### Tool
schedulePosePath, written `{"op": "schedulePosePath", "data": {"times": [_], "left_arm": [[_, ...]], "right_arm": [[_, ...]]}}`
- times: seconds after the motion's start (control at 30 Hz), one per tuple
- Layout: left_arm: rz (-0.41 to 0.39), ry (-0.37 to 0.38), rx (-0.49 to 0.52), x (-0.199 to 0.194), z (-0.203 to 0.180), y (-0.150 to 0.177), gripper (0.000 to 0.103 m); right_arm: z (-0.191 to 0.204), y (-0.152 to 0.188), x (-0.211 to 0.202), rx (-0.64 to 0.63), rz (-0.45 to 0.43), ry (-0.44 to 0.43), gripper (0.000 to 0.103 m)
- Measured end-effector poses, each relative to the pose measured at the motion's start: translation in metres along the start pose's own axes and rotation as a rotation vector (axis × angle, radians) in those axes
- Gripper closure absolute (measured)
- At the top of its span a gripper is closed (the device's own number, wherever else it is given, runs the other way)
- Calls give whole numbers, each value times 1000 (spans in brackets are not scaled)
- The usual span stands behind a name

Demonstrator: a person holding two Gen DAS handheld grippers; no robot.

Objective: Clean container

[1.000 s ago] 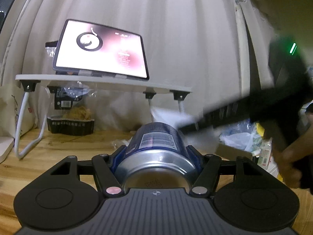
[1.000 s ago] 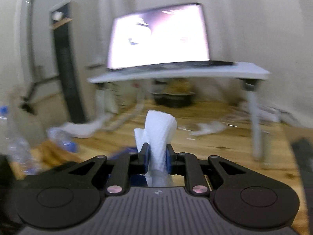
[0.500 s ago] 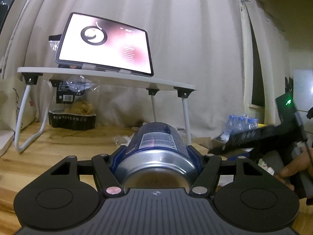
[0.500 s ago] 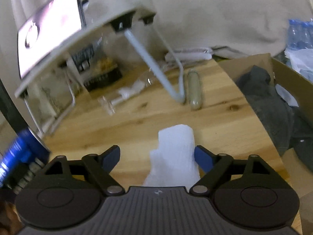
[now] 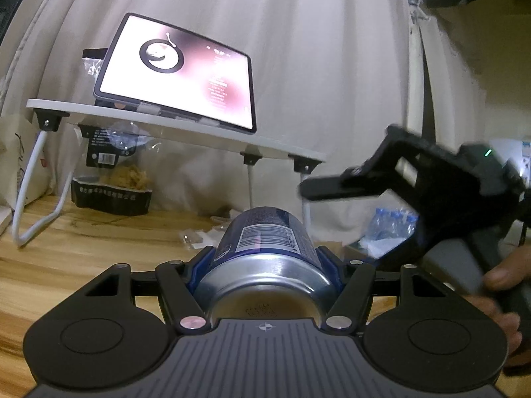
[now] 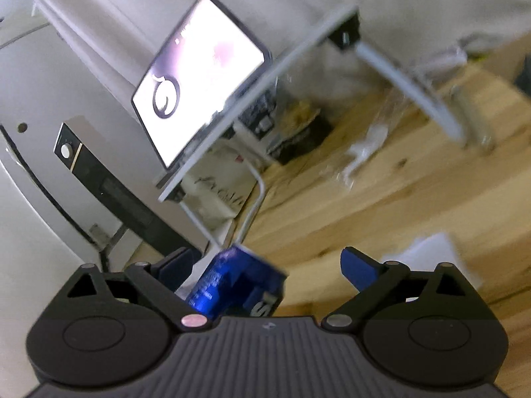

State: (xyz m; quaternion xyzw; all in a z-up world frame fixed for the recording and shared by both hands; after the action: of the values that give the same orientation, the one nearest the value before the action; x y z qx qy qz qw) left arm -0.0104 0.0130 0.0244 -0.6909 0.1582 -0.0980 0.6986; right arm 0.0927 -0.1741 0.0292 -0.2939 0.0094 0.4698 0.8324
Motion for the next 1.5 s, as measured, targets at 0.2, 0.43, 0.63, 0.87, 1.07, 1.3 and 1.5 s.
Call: {"op": "schedulePosePath", "data": {"times": [0.2, 0.43, 0.63, 0.87, 1.07, 1.3, 1.5], "left_arm": [[-9, 31, -12, -1, -2, -2, 36], [45, -11, -16, 5, 1, 1, 26], [197, -131, -9, 21, 12, 10, 13], [313, -182, -69, 28, 28, 22, 12], [336, -186, -82, 31, 31, 27, 12], [358, -184, -95, 37, 33, 28, 10], [383, -174, -108, 39, 32, 31, 4]], "right_arm": [[-9, 12, 16, 145, 80, -110, 3], [10, 13, 23, 35, 76, -97, 31], [55, -5, 39, -415, -83, 134, 35], [73, 4, 98, -877, -175, 306, 36], [62, 13, 130, -1008, -146, 398, 36], [63, 28, 129, -1072, -139, 390, 31], [76, 26, 116, -1027, -158, 345, 9]]}}
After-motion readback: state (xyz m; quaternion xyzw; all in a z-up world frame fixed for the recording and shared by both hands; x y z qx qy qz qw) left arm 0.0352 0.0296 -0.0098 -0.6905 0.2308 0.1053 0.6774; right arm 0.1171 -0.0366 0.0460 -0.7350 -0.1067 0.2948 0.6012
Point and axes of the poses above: each gripper's, at about its wrist camera, not at the fingertips, and x roughly the way its jaws point, z to its left, y to its underside, the point moved 5 cm from there along x, roughly the way its jaws point, and after that the axes turned 11 degrees about x, right-handed, at the moved point
